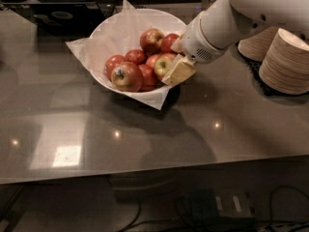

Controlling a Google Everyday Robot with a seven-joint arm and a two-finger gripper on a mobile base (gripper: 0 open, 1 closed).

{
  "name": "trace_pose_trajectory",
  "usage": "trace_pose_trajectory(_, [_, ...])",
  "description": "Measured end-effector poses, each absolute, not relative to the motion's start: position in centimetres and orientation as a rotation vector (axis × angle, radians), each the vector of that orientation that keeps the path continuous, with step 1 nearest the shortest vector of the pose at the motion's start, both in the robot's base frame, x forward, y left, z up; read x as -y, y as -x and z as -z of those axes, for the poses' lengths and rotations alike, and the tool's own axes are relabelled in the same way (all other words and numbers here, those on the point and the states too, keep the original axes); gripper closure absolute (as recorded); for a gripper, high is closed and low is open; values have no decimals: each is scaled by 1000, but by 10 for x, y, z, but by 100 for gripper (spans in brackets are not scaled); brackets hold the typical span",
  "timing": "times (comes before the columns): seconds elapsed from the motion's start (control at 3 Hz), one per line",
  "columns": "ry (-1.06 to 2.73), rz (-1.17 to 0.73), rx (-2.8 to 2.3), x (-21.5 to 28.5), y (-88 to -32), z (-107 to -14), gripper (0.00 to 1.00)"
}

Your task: Pick apple from white bowl

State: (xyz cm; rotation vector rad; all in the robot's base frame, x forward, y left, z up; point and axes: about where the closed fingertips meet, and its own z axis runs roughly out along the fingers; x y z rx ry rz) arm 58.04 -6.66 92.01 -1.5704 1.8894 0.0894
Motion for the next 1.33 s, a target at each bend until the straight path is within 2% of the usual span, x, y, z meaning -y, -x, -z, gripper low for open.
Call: trace_pose_trajectory(1.33, [1578, -69, -1959, 52, -606, -892, 33])
